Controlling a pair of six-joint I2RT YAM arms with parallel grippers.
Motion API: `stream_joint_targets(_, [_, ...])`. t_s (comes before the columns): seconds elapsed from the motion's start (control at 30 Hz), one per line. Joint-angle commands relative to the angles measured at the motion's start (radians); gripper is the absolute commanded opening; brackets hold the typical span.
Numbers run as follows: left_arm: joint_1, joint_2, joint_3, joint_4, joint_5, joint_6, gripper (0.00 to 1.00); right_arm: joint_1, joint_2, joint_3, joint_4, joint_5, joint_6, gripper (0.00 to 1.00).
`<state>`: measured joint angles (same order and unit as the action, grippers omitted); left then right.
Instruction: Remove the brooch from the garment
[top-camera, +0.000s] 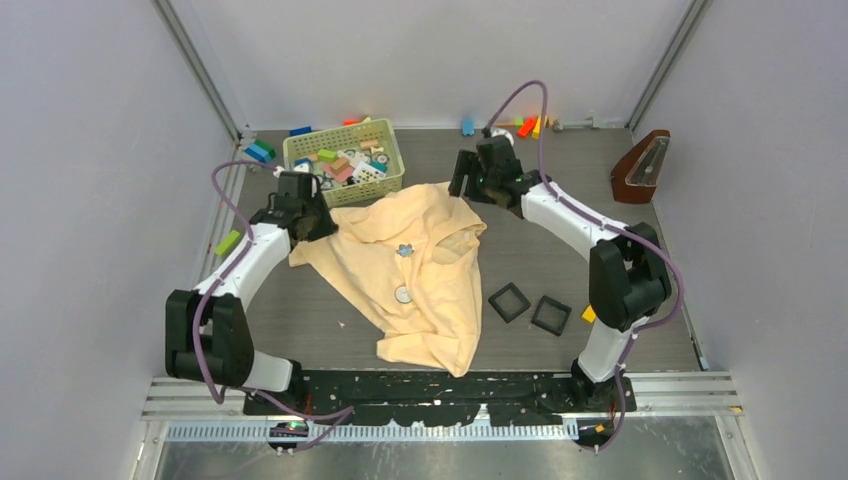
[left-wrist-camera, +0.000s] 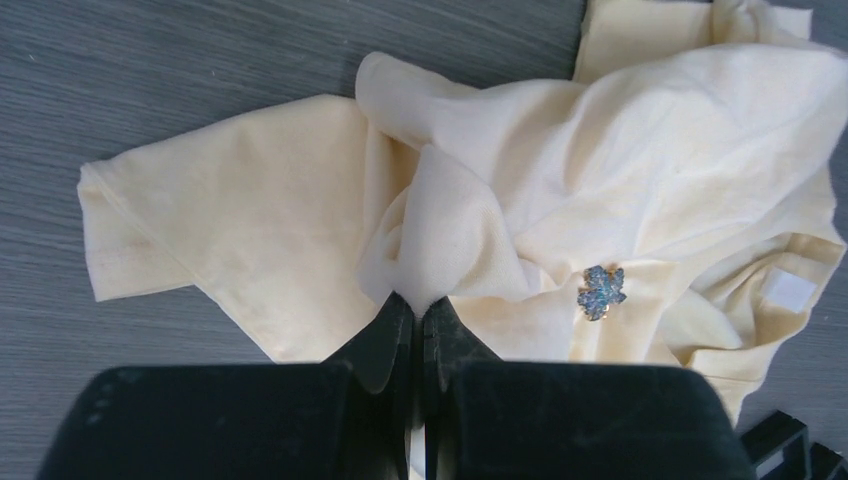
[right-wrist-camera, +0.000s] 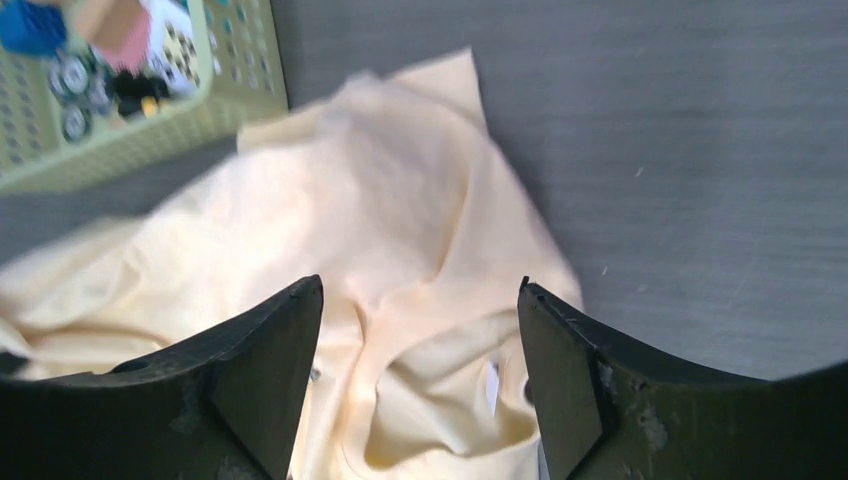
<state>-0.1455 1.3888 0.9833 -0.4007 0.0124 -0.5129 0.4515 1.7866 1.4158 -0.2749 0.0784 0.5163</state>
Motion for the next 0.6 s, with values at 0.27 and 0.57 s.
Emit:
stream_joint_targets(0.27, [-0.006, 0.009, -0.040, 0.029, -0.120, 0.003, 0.22, 0.163, -0.105, -0.294, 0.078, -0.022, 0.055, 0.76])
stream_joint_targets(0.57, [-0.269, -0.113, -0.028, -0.067, -0.443, 0.106, 0.70, 0.166, 0.039, -0.205, 0.146, -0.177, 0.115, 0.64])
